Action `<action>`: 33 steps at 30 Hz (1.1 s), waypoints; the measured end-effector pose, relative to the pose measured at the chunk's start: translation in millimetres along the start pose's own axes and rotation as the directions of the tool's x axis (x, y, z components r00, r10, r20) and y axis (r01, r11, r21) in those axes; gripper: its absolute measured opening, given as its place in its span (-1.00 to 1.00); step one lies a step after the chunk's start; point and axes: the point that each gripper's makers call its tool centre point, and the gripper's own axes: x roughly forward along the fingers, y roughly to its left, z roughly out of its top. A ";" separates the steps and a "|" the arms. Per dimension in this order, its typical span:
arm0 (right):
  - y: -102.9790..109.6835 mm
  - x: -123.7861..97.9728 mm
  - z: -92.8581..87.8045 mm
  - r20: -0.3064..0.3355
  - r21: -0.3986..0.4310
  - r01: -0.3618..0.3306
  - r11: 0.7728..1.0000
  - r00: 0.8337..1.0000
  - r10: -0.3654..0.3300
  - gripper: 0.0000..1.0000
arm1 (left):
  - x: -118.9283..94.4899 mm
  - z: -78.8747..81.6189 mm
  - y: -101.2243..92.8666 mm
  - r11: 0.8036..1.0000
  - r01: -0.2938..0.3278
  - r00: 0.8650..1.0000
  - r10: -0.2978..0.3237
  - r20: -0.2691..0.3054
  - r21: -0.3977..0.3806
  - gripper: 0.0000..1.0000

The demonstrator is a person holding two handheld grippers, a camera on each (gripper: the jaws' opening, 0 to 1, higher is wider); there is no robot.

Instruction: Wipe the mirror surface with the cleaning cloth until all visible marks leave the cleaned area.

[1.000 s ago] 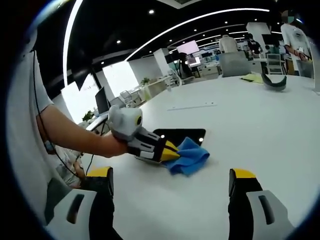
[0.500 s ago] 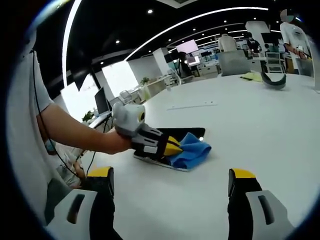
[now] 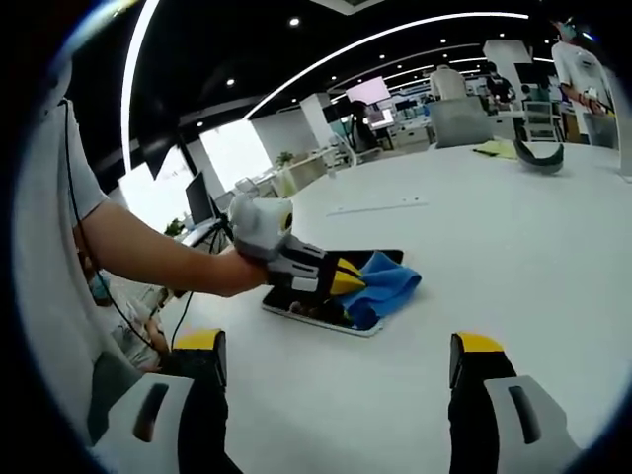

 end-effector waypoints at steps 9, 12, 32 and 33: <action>-2.2 0.9 -1.7 -0.004 0.004 0.002 1.000 1.000 -0.002 0.85 | 2.9 2.8 10.0 0.999 -0.011 1.000 0.011 -0.002 0.030 -0.93; -2.3 1.4 -2.2 -0.006 0.005 0.003 1.000 1.000 -0.003 0.85 | 3.9 3.7 13.5 0.999 -0.016 1.000 0.016 -0.003 0.034 -0.93; -3.8 -1.9 -8.2 -0.015 0.020 0.013 1.000 1.000 -0.012 0.84 | 5.7 11.1 43.7 0.996 -0.066 0.998 0.067 -0.008 0.060 -0.93; -3.6 -1.7 -7.7 -0.014 0.019 0.011 1.000 1.000 -0.011 0.84 | 5.4 11.2 45.7 0.996 -0.072 0.997 0.072 -0.008 0.057 -0.93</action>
